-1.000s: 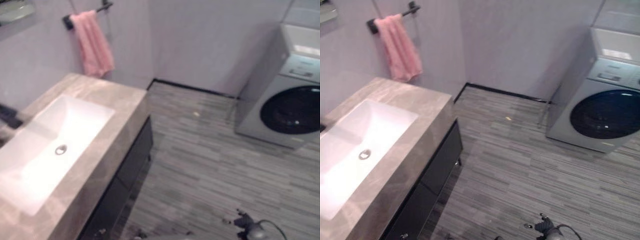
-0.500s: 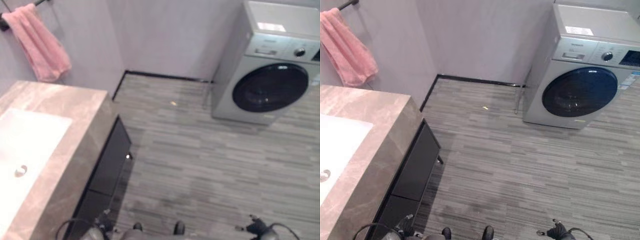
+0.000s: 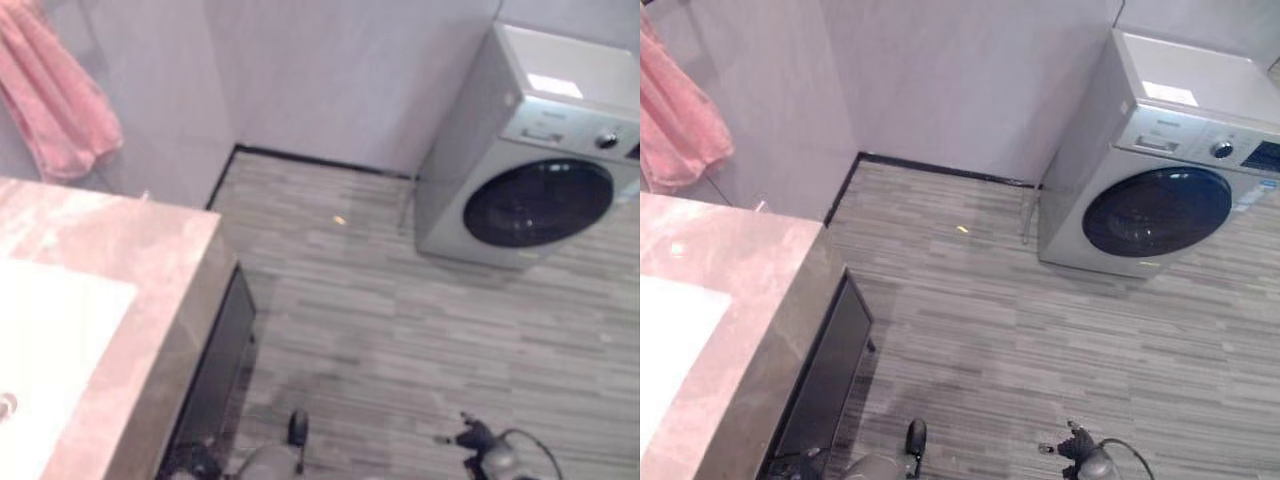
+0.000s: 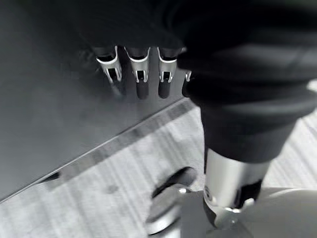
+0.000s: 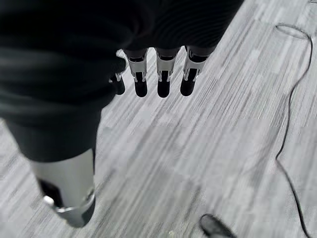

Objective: Put brush and paste in cup on sink, flatten towel.

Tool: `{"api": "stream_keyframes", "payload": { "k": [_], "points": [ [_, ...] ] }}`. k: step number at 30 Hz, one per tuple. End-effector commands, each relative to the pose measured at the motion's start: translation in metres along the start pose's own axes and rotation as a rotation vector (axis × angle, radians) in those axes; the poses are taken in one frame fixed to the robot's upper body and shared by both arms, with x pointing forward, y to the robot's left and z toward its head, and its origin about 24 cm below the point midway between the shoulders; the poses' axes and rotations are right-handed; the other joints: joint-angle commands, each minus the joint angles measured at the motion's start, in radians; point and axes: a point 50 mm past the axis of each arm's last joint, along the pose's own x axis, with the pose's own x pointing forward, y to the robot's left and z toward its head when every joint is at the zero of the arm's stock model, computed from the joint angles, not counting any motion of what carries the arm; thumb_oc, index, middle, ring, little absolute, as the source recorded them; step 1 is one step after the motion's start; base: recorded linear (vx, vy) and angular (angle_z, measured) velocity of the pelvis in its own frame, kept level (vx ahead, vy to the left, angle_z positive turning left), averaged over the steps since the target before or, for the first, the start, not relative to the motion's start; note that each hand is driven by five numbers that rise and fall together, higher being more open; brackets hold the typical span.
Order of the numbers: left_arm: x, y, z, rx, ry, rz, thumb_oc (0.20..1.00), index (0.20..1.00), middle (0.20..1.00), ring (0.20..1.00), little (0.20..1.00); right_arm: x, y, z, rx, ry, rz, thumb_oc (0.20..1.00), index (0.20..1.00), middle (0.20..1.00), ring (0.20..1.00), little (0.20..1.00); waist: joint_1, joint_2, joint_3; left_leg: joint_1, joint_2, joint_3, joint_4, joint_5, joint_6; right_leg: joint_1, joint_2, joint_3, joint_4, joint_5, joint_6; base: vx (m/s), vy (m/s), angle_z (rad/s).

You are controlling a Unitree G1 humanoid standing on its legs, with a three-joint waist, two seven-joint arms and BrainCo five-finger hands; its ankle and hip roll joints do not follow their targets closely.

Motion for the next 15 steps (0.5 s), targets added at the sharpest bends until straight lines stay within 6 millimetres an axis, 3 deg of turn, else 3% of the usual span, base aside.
{"api": "stream_keyframes", "payload": {
  "k": [1,3,5,8,9,12,13,14,15],
  "points": [
    [0.003,0.038,-0.005,0.01,0.015,0.122,1.0,1.0,1.0,1.0,1.0,0.003,-0.019,0.02,0.008,-0.076,-0.066,1.0,1.0,1.0,1.0,1.0,-0.001,0.02,0.035,0.022,0.012,-0.033,0.059,-0.102,0.016,0.005,0.067,-0.091,-0.096,0.17,-0.069,0.32,0.216,0.21],
    [0.003,0.046,-0.004,0.006,0.017,0.15,1.0,1.0,1.0,1.0,1.0,0.002,-0.012,0.023,0.018,-0.095,-0.049,1.0,1.0,1.0,1.0,1.0,-0.001,0.034,0.04,0.07,0.035,-0.025,0.022,-0.099,0.003,-0.01,0.073,-0.147,-0.262,0.104,-0.088,0.31,0.064,0.23],
    [0.003,0.048,-0.007,-0.014,0.03,0.157,1.0,1.0,1.0,1.0,1.0,0.002,-0.01,0.025,0.023,-0.104,-0.045,1.0,1.0,1.0,1.0,1.0,0.009,0.048,0.034,0.096,0.069,-0.017,0.003,-0.109,-0.024,0.025,0.073,-0.207,-0.52,0.083,-0.103,0.36,-0.036,0.12],
    [0.005,0.051,-0.002,-0.017,0.028,0.164,1.0,1.0,1.0,1.0,1.0,0.002,-0.004,0.025,-0.001,-0.103,-0.038,1.0,1.0,1.0,1.0,1.0,0.006,0.047,0.027,0.13,0.094,-0.023,0.013,-0.13,-0.055,0.014,0.098,-0.128,-0.751,0.155,-0.081,0.43,-0.076,-0.05],
    [0.005,0.05,-0.001,-0.019,0.026,0.159,1.0,1.0,1.0,1.0,1.0,0.002,-0.004,0.027,-0.01,-0.105,-0.036,1.0,1.0,1.0,1.0,1.0,-0.003,0.046,0.026,0.142,0.101,-0.034,0.038,-0.143,-0.061,0.007,0.109,-0.081,-0.729,0.157,-0.08,0.53,-0.11,0.15],
    [0.004,0.045,-0.006,-0.024,0.042,0.147,1.0,1.0,1.0,1.0,1.0,0.001,0.0,0.019,-0.013,-0.091,-0.017,1.0,1.0,1.0,1.0,1.0,-0.016,0.031,0.008,0.168,0.118,-0.041,0.07,-0.162,-0.069,0.015,0.13,-0.062,-0.672,0.133,-0.1,0.52,-0.184,0.29],
    [0.002,0.04,-0.012,-0.034,0.056,0.139,1.0,1.0,1.0,1.0,1.0,-0.001,-0.001,0.013,-0.024,-0.085,-0.007,1.0,1.0,1.0,1.0,1.0,-0.026,0.025,-0.01,0.166,0.143,-0.051,0.173,-0.159,-0.09,0.044,0.163,-0.064,-0.655,0.088,-0.131,0.59,-0.274,0.48],
    [0.002,0.039,-0.015,-0.034,0.063,0.134,1.0,1.0,1.0,1.0,1.0,-0.001,-0.002,0.014,-0.027,-0.09,-0.009,1.0,1.0,1.0,1.0,1.0,-0.024,0.023,-0.013,0.137,0.157,-0.046,0.276,-0.119,-0.106,0.071,0.178,-0.076,-0.666,0.073,-0.148,0.59,-0.275,0.47],
    [0.002,0.039,-0.015,-0.035,0.063,0.134,1.0,1.0,1.0,1.0,1.0,-0.001,-0.002,0.014,-0.027,-0.09,-0.009,1.0,1.0,1.0,1.0,1.0,-0.025,0.024,-0.013,0.135,0.158,-0.046,0.278,-0.12,-0.106,0.071,0.178,-0.077,-0.666,0.073,-0.148,0.35,-0.342,0.22]
  ]
}}
